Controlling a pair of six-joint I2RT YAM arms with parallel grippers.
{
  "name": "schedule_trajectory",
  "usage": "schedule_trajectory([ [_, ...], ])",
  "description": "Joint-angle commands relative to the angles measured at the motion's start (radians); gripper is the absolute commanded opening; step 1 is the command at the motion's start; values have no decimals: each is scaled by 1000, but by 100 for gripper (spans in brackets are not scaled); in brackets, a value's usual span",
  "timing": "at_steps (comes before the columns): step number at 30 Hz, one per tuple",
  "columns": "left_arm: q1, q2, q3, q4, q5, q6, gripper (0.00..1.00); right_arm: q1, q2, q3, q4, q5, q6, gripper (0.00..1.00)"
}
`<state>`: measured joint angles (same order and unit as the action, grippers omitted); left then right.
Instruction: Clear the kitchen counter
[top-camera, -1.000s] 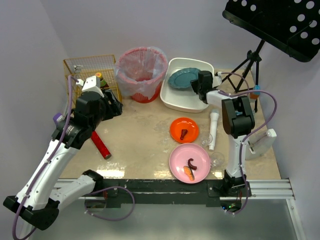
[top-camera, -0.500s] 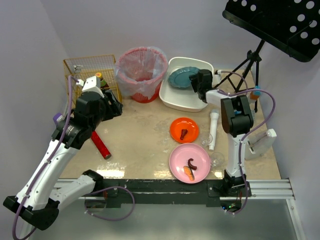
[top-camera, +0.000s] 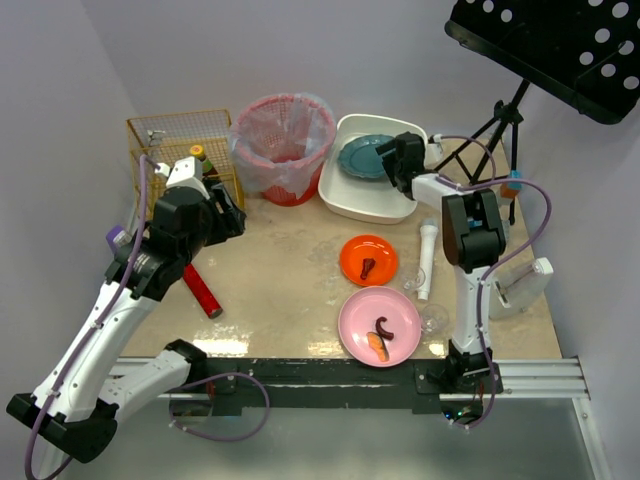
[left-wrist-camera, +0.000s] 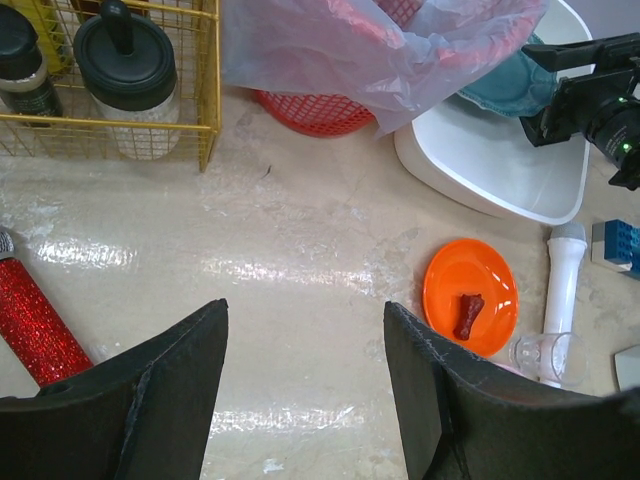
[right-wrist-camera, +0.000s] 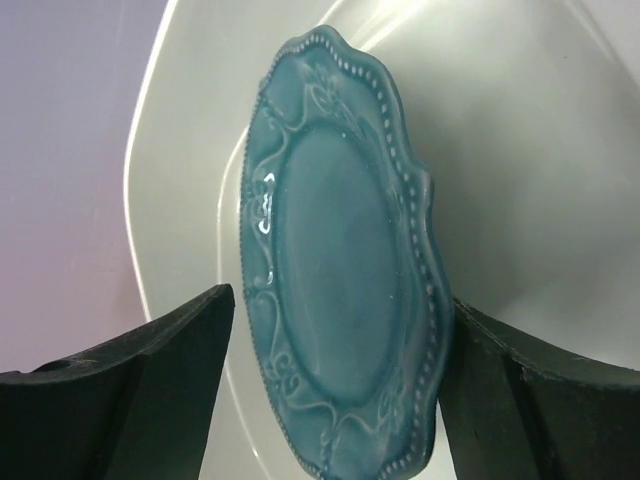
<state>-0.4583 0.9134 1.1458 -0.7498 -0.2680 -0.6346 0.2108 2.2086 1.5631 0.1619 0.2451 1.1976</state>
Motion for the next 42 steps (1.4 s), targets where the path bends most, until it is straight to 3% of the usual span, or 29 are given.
schedule_trajectory([
  [1, 4, -8, -15, 24, 18, 9, 68, -4, -3, 74, -50, 34, -47, 80],
  [19, 4, -11, -35, 43, 46, -2, 68, -4, -35, 150, -277, 158, -147, 81],
  [42, 4, -38, -49, 47, 67, -10, 67, -4, -145, 153, -371, 237, -230, 81],
])
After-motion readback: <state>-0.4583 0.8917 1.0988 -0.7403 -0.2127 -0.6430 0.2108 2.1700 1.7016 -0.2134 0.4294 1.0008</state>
